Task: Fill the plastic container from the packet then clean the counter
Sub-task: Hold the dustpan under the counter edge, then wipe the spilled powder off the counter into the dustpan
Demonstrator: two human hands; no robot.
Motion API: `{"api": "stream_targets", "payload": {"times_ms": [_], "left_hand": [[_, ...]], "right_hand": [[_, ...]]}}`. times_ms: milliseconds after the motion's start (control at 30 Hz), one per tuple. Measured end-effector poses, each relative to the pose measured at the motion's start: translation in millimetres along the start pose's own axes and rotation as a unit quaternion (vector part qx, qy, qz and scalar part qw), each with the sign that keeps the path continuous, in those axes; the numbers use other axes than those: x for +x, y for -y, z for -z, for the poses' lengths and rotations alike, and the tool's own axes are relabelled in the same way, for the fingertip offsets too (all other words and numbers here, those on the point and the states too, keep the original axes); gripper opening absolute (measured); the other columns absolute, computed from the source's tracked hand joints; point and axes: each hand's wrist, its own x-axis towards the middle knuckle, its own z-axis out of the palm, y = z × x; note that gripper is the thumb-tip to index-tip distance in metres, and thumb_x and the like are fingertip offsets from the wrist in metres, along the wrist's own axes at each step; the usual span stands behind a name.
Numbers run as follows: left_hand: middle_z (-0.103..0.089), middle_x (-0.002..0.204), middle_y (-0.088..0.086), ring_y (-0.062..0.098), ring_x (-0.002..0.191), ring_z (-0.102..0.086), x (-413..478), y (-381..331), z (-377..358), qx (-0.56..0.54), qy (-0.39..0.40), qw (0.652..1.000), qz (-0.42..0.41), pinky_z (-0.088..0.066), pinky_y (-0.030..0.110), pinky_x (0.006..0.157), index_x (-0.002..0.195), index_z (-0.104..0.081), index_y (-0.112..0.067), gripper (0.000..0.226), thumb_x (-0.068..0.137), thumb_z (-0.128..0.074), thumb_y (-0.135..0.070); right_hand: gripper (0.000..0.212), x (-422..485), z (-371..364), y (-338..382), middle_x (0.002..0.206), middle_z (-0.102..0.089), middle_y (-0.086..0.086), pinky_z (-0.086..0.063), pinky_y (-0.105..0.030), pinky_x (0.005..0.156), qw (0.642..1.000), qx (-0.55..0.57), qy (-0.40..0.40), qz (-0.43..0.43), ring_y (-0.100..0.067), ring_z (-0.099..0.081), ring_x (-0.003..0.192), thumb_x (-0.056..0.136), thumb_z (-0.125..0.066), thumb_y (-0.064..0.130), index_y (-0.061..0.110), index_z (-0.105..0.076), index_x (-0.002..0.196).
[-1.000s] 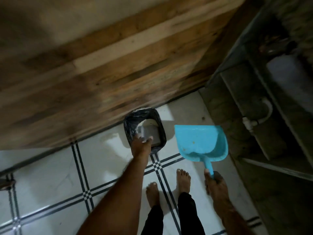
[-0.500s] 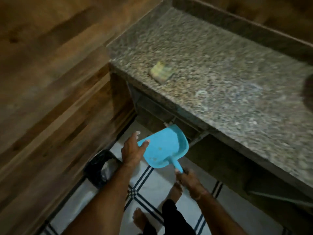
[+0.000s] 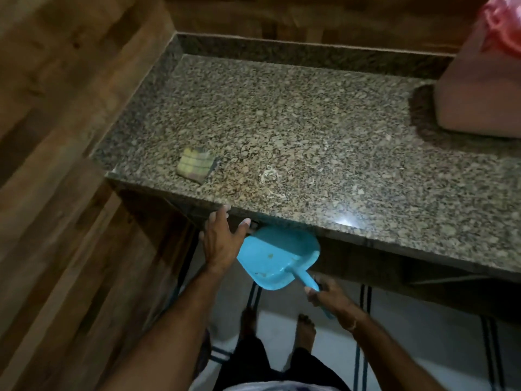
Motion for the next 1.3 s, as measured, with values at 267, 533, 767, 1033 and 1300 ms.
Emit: {"api": "stream_targets", "payload": {"times_ms": [267, 533, 767, 1033, 1300], "left_hand": [[-0.045, 0.137, 0.018, 0.039, 0.128, -0.042, 128.8, 5.3, 33.8, 0.115, -0.052, 0.991, -0.048, -0.039, 0.053, 0.102, 0.133, -0.051, -0.012, 0.061, 0.091, -0.064, -0.054], [-0.047, 0.139, 0.023, 0.044, 0.126, -0.045, 205.1, 39.5, 33.7, 0.223, 0.003, 0.965, -0.14, -0.043, 0.054, 0.1, 0.142, -0.044, -0.012, 0.052, 0.1, -0.055, -0.042], [-0.058, 0.125, 0.022, 0.038, 0.1, -0.065, 155.4, -31.7, -3.9, 0.172, 0.038, 0.971, -0.163, -0.054, 0.045, 0.066, 0.138, -0.04, -0.011, 0.042, 0.103, -0.053, -0.03], [-0.063, 0.11, 0.011, 0.022, 0.08, -0.062, 90.9, -141.9, -80.8, 0.067, 0.249, 0.906, -0.335, -0.041, 0.03, 0.052, 0.133, -0.043, -0.014, 0.031, 0.107, -0.041, -0.032], [-0.061, 0.106, 0.009, 0.017, 0.076, -0.054, 150.6, -77.7, -29.1, 0.111, 0.08, 0.966, -0.219, -0.042, 0.029, 0.059, 0.132, -0.046, -0.011, 0.029, 0.106, -0.047, -0.024]], "right_hand": [[0.029, 2.4, -15.7, -13.0, 0.072, -0.068, 0.002, -0.049, -0.023, 0.057, 0.992, 0.065, -0.102, -0.021, -0.013, -0.061, 0.065, 0.086, -0.078, 0.039, 0.014, -0.069, 0.094], [0.027, -3.7, -45.3, -15.2, 0.095, -0.071, -0.006, -0.055, -0.026, 0.066, 0.986, 0.094, -0.127, -0.05, -0.018, -0.067, 0.082, 0.09, -0.075, 0.038, 0.021, -0.069, 0.111], [0.008, -29.4, -66.2, -21.4, 0.083, -0.069, 0.0, -0.053, -0.025, 0.067, 0.976, 0.136, -0.158, -0.062, -0.014, -0.062, 0.075, 0.095, -0.071, 0.026, 0.021, -0.073, 0.101], [0.012, -65.5, -52.9, -37.7, 0.078, -0.061, -0.002, -0.05, -0.026, 0.066, 0.955, 0.182, -0.227, -0.053, -0.014, -0.057, 0.073, 0.096, -0.07, 0.023, 0.014, -0.072, 0.104], [0.012, -77.2, -38.3, -60.1, 0.081, -0.061, -0.004, -0.052, -0.031, 0.073, 0.93, 0.238, -0.277, -0.037, -0.017, -0.059, 0.077, 0.096, -0.071, 0.026, 0.019, -0.072, 0.106]]}}
